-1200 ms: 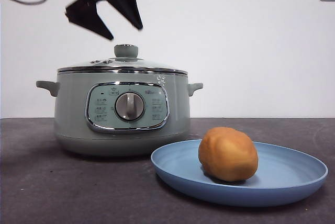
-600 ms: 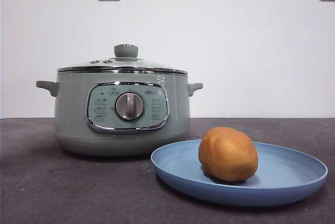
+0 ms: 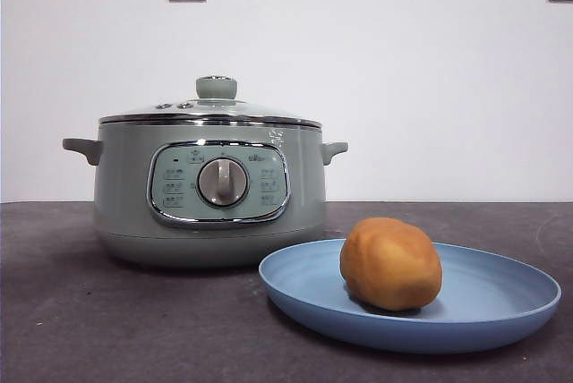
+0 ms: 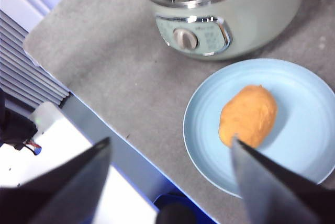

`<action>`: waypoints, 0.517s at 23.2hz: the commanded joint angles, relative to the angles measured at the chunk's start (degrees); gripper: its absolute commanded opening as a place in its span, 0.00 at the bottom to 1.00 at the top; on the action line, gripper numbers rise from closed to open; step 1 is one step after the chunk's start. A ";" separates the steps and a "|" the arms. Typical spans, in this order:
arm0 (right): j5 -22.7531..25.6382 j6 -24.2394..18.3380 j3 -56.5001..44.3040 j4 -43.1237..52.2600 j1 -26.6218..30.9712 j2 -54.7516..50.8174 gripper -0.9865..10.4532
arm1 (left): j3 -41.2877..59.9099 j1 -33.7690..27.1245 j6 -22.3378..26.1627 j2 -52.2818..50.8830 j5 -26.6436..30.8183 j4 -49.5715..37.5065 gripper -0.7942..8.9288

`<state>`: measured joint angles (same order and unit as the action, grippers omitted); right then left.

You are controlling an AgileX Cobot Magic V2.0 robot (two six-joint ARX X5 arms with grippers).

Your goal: Take the potato out from the steamer,put the potato on the plate,close the lid

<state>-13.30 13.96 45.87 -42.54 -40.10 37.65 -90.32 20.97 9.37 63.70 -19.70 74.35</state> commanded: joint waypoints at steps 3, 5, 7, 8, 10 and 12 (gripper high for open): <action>0.11 0.52 0.17 0.11 0.00 0.24 0.08 | -0.07 0.13 -0.35 -0.85 -0.20 0.07 0.07; 0.15 0.52 0.17 0.02 0.00 0.22 0.09 | -0.07 0.13 -0.37 -0.85 -0.20 0.11 0.07; 0.13 0.52 0.17 0.04 0.00 0.22 0.09 | -0.07 0.13 -0.46 -0.79 -0.22 0.11 0.07; 0.17 0.52 0.17 0.04 0.00 0.20 0.09 | -0.07 0.13 -0.59 -0.79 -0.22 0.11 0.07; 0.15 0.52 0.17 0.04 0.00 0.17 0.09 | -0.07 0.13 -0.59 -0.81 -0.22 0.11 0.07; 0.15 0.52 0.17 0.04 0.00 0.17 0.09 | -0.07 0.13 -0.59 -0.79 -0.20 0.11 0.07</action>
<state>-13.30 14.06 45.87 -42.63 -40.10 37.93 -90.32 20.97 8.95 62.98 -19.70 74.48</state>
